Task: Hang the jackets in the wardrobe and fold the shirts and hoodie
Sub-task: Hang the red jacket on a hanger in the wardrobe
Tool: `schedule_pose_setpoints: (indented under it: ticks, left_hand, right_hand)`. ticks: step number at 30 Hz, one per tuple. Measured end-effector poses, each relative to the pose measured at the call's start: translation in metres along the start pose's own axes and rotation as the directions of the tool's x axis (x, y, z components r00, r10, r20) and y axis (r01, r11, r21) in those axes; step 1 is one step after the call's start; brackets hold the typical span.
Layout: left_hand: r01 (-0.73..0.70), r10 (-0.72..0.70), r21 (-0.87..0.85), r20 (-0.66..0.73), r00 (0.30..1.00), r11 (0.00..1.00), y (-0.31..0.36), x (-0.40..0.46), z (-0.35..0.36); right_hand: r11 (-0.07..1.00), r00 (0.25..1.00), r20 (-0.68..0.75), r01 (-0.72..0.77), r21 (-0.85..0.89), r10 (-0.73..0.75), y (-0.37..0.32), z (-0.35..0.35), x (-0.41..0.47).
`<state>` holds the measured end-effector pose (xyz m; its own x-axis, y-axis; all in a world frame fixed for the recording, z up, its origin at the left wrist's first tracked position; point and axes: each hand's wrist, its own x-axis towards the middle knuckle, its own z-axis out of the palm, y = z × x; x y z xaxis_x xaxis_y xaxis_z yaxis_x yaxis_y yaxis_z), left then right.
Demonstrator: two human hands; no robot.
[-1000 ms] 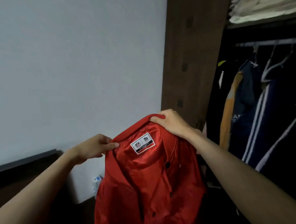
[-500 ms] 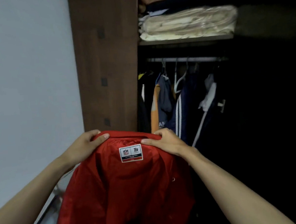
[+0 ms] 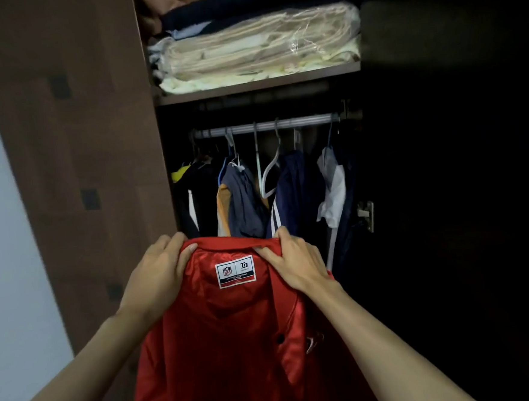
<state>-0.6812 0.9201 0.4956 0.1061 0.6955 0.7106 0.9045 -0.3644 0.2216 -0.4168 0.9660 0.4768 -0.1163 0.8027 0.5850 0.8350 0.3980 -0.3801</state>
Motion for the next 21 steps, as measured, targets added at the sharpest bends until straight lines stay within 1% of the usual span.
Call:
schedule_pose_setpoints:
  ticks: [4, 7, 9, 13, 16, 18, 19, 21]
  left_hand:
    - [0.097, -0.101, -0.087, -0.038, 0.994, 0.991, 0.008, 0.031, 0.024]
    - [0.170, -0.172, -0.159, 0.000, 0.985, 0.973, 0.010, 0.054, 0.037]
    - [0.205, -0.206, -0.273, 0.027, 0.978, 0.940, 0.013, 0.071, 0.044]
    - [0.195, -0.194, -0.487, 0.053, 0.980, 0.852, 0.015, 0.106, 0.049]
    - [0.169, -0.157, -0.533, 0.067, 0.985, 0.829, 0.012, 0.123, 0.046]
    - [0.142, -0.118, -0.535, 0.079, 0.990, 0.833, 0.007, 0.129, 0.044]
    - [0.130, -0.098, -0.530, 0.088, 0.991, 0.838, 0.004, 0.131, 0.041]
    - [0.088, -0.046, -0.512, 0.095, 0.994, 0.855, -0.001, 0.133, 0.032]
  right_hand:
    - [0.999, 0.999, -0.025, -0.034, 0.028, 0.035, 0.015, 0.005, 0.031]
    - [0.994, 0.995, -0.029, -0.095, 0.051, 0.097, 0.028, 0.002, 0.054]
    - [0.987, 0.992, 0.015, -0.130, 0.096, 0.129, 0.037, -0.002, 0.066]
    - [0.939, 0.981, 0.129, -0.176, 0.294, 0.144, 0.045, -0.005, 0.088]
    - [0.872, 0.979, 0.166, -0.180, 0.455, 0.115, 0.036, -0.011, 0.104]
    - [0.798, 0.983, 0.116, -0.183, 0.575, 0.143, 0.022, -0.016, 0.122]
    - [0.778, 0.983, 0.082, -0.182, 0.602, 0.167, 0.014, -0.019, 0.135]
    - [0.800, 0.974, -0.002, -0.183, 0.571, 0.225, 0.002, -0.023, 0.168]
